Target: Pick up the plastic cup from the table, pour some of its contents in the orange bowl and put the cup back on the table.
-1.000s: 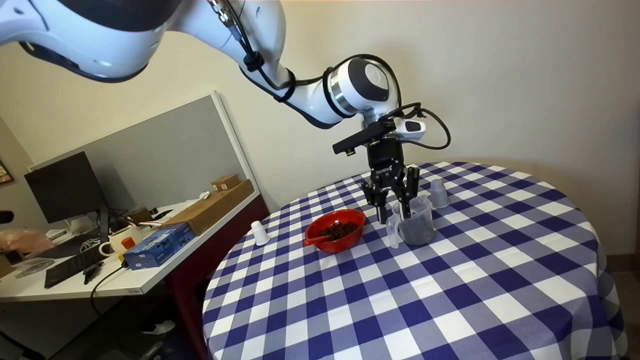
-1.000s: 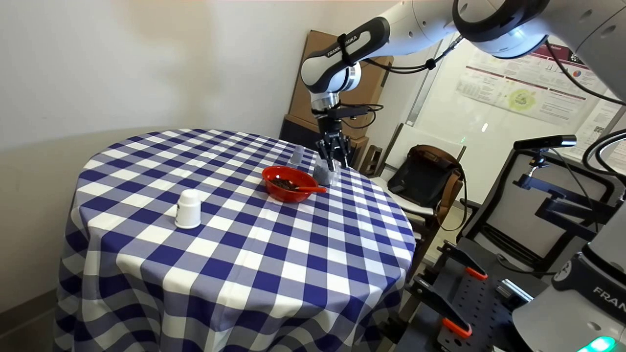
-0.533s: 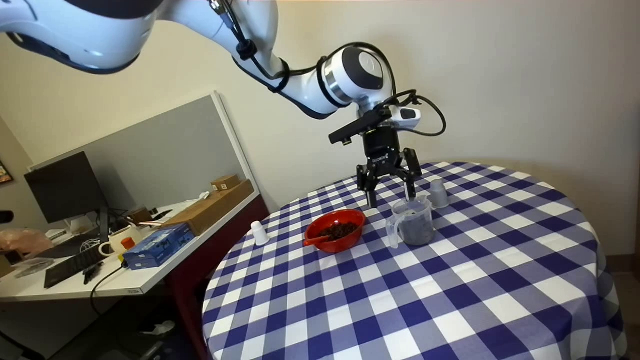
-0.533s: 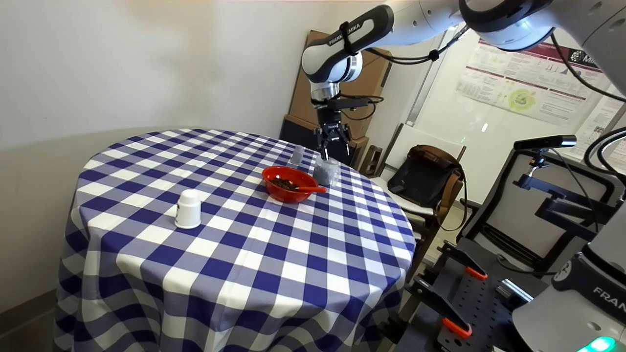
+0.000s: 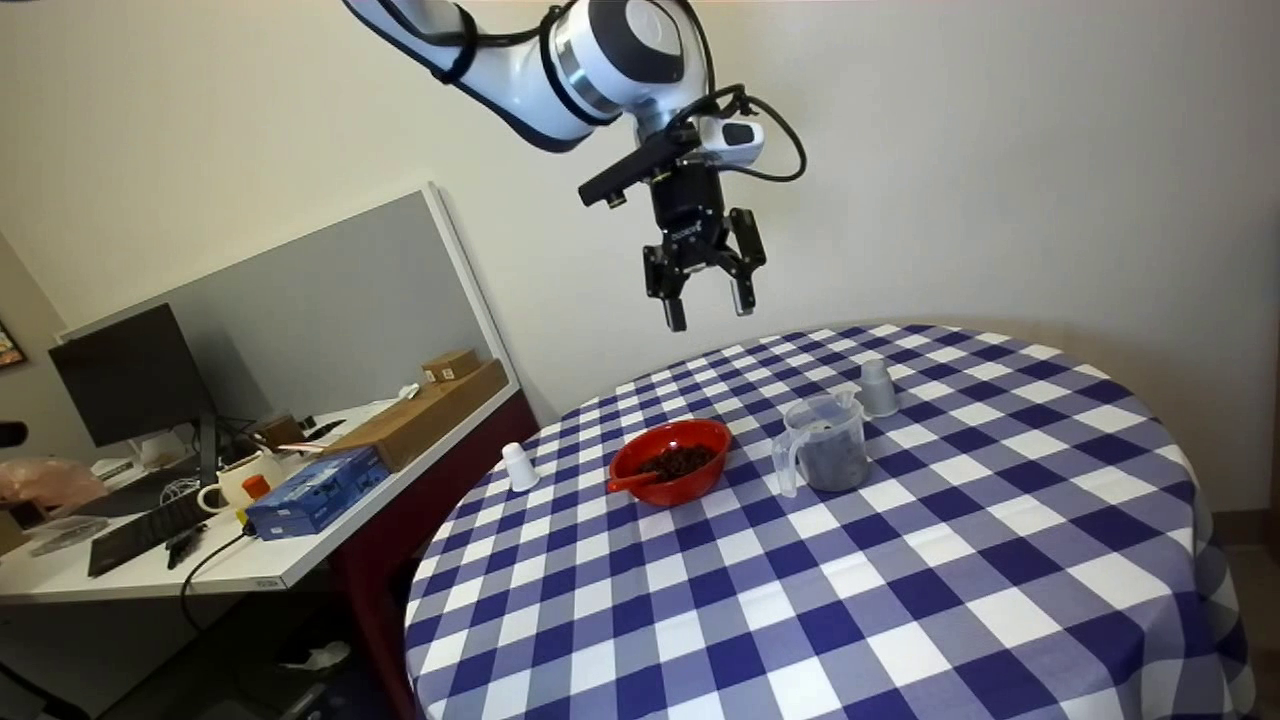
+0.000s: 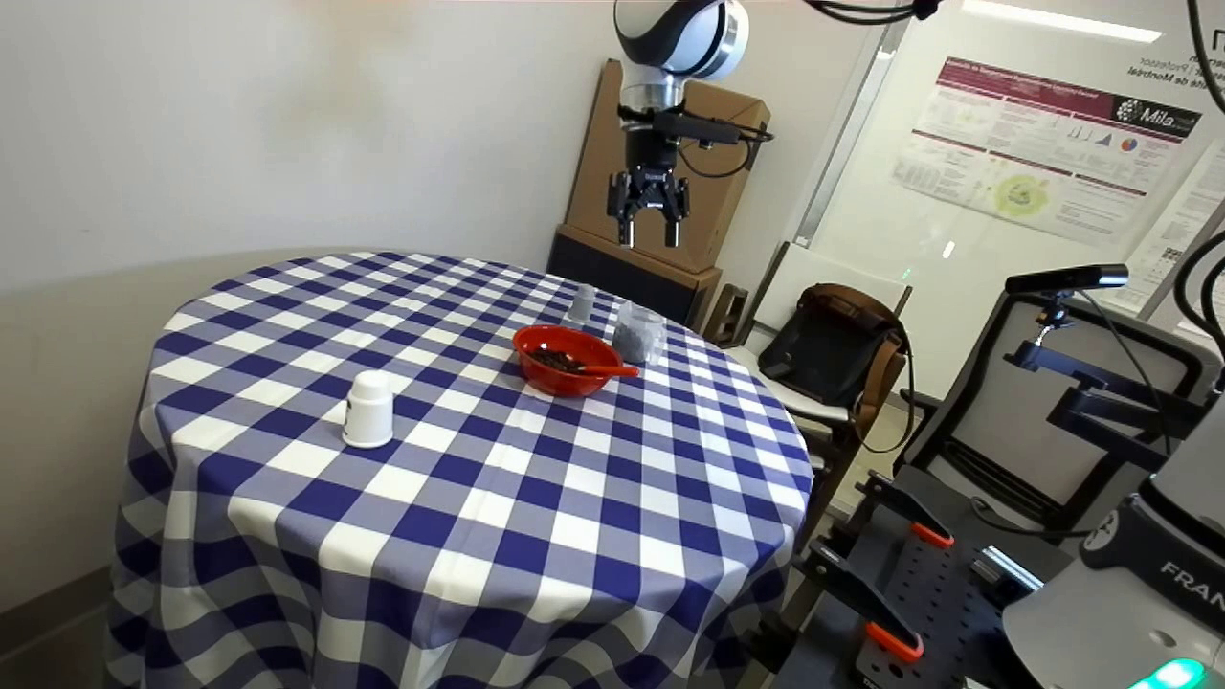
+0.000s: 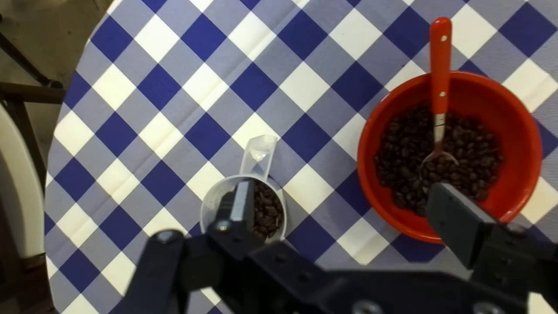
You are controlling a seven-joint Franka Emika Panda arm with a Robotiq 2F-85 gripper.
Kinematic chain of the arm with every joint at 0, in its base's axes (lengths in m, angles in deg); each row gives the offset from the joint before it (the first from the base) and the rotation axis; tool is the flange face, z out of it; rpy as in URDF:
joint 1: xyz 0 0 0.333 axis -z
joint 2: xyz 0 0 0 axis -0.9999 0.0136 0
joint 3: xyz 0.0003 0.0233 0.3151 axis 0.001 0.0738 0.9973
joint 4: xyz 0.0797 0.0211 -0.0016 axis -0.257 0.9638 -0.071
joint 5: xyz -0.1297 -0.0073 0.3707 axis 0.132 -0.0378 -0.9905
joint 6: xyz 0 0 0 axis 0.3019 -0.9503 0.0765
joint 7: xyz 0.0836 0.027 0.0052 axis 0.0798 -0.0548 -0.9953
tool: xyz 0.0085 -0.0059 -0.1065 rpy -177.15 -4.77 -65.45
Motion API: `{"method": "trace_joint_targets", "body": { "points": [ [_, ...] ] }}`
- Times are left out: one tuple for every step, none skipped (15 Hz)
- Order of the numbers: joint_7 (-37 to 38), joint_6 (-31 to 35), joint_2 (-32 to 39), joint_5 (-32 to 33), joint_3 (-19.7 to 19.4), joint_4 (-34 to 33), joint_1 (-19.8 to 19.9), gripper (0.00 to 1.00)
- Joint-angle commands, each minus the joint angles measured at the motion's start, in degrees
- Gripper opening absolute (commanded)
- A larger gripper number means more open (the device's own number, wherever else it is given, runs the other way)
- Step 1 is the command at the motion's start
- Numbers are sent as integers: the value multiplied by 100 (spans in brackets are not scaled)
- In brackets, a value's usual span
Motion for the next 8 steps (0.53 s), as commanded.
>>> {"method": "trace_joint_targets", "body": {
  "points": [
    [63, 594, -1178, -330, 68, 1367, -100, 100],
    [78, 677, -1416, -403, 79, 1621, -131, 100],
    [99, 740, -1649, -493, 85, 1873, -148, 100],
    [55, 742, -1884, -595, 108, 2138, -157, 100],
    [3, 411, -1204, -407, 31, 1263, -182, 100],
    [4, 442, -1417, -463, 43, 1502, -193, 100],
    [5, 468, -1577, -483, 51, 1686, -199, 100],
    [5, 501, -1683, -485, 53, 1813, -201, 100]
  ]
}}
